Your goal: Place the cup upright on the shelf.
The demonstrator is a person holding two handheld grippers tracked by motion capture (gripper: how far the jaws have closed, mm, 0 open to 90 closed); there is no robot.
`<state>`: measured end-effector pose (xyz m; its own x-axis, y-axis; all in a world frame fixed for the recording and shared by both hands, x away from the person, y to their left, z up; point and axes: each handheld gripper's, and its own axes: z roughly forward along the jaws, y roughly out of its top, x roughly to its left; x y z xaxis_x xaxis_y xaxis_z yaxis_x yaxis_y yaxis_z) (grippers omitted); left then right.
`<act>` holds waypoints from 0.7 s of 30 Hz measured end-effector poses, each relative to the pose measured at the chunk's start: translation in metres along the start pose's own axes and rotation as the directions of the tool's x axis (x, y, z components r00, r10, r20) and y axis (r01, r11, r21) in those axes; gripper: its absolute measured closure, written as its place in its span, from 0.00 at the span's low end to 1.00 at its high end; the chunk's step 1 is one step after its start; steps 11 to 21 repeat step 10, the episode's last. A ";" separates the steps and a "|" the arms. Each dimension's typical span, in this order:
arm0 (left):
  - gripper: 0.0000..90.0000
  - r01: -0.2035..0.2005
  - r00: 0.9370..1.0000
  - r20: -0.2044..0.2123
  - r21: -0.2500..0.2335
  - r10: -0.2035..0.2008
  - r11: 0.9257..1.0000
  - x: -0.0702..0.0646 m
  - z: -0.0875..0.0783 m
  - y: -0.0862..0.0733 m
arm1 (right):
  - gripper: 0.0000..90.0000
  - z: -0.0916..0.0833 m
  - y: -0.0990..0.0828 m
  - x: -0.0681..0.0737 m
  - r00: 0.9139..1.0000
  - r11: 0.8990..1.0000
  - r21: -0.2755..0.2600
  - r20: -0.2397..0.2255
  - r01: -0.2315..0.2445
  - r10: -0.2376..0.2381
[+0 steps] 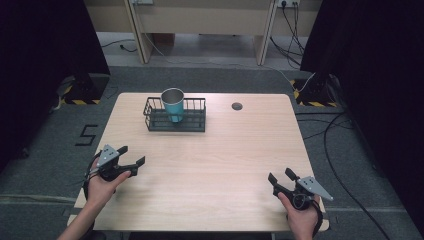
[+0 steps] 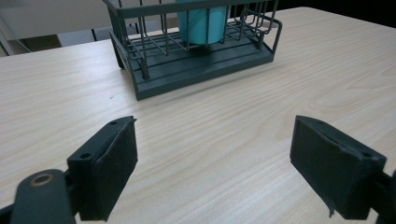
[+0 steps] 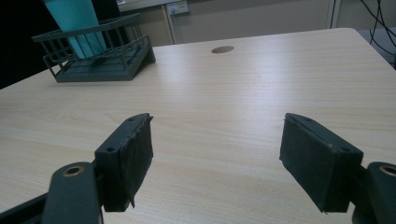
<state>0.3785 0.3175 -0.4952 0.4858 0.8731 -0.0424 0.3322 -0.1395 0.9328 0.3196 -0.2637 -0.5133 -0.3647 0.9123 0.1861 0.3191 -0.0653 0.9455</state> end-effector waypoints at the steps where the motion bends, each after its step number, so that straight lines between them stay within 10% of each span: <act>1: 0.16 -0.005 1.000 -0.002 -0.003 0.005 1.000 0.000 0.000 -0.001 | 0.29 0.000 0.000 0.000 1.000 1.000 0.000 0.000 0.000 0.000; 21: 0.16 0.003 1.000 0.010 -0.030 -0.003 1.000 -0.003 -0.001 -0.005 | 0.29 0.001 0.000 0.001 1.000 1.000 0.006 -0.006 0.011 -0.011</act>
